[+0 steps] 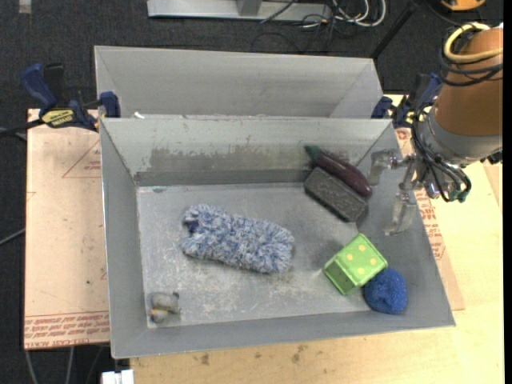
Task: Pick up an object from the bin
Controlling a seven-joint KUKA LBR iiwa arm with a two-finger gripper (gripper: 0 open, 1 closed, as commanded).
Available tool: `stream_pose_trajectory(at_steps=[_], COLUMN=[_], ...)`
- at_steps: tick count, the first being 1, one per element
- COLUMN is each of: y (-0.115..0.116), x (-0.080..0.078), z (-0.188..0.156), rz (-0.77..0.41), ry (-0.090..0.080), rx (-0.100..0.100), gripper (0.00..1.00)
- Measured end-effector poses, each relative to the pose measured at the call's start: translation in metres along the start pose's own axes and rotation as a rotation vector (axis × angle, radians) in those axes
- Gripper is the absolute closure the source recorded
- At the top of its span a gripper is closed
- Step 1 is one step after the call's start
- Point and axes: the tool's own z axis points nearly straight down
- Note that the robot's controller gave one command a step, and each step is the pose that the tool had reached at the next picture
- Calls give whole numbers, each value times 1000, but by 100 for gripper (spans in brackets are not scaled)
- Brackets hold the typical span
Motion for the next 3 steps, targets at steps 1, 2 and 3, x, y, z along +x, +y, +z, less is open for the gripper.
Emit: stream_pose_trajectory(at_steps=[1,2,3], y=[10,18,9], x=[-10,-34,-42], z=[50,102,125], rz=[-33,-70,-37], ry=[-8,-4,0], rx=[2,0,-3], gripper=[0,0,0])
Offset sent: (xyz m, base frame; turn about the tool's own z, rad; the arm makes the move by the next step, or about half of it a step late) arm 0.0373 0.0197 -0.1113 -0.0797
